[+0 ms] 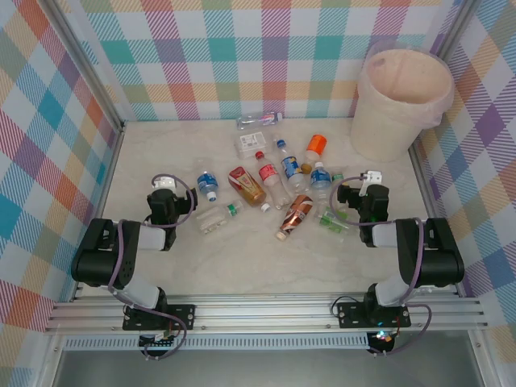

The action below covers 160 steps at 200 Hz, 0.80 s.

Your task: Put the plastic bottles in the bin

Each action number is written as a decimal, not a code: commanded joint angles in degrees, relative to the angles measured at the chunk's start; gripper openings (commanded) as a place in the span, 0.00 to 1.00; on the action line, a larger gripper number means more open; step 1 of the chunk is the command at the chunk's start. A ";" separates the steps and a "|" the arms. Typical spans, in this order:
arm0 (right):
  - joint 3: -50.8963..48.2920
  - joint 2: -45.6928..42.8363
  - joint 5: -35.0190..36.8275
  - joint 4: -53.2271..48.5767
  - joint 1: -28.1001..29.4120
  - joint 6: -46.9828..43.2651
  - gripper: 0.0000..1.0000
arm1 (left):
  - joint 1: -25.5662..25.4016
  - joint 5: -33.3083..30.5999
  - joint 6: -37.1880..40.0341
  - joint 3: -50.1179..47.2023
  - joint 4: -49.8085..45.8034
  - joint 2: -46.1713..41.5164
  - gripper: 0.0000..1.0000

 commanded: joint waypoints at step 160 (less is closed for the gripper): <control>-0.73 -0.50 0.37 2.90 0.13 0.53 1.00 | 0.04 1.87 1.49 1.48 -1.25 -0.97 1.00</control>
